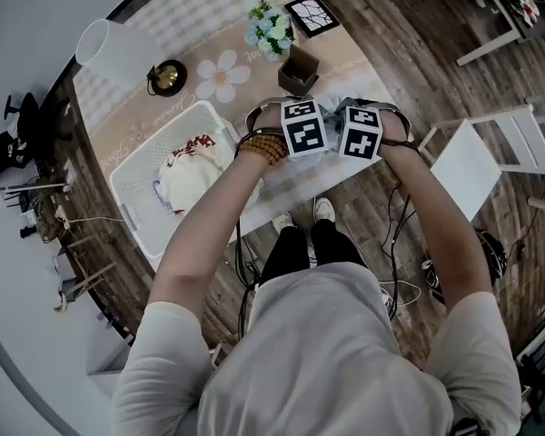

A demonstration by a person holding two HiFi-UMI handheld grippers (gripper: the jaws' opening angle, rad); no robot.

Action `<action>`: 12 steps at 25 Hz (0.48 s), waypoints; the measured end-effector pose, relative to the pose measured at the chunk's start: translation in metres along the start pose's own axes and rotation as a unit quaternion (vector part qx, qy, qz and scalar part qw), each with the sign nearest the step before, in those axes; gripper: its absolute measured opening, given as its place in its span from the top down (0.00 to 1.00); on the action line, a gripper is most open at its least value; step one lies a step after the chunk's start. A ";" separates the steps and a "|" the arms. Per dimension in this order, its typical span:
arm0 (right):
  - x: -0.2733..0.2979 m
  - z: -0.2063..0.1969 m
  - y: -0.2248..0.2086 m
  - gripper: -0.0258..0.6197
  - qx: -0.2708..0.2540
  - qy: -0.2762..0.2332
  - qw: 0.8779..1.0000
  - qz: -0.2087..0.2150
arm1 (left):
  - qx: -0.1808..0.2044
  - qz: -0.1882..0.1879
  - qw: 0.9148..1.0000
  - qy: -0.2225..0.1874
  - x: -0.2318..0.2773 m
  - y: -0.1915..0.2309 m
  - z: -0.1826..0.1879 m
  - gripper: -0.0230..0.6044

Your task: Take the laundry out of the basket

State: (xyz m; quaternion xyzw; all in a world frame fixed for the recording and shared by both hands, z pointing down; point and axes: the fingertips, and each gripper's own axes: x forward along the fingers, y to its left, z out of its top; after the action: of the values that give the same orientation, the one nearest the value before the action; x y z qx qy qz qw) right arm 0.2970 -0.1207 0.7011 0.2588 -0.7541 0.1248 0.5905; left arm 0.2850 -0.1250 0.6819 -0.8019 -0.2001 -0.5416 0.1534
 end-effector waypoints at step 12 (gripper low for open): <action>0.030 -0.020 0.004 0.65 0.011 0.000 1.000 0.001 | -0.002 -0.006 1.000 0.025 0.033 -0.002 -0.004 0.79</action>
State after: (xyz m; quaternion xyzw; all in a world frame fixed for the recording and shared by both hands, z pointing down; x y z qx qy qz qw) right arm 0.3063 -0.1143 0.7361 0.2643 -0.7532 0.1335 0.5873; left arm 0.2917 -0.1199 0.7143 -0.7872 -0.2002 -0.5626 0.1540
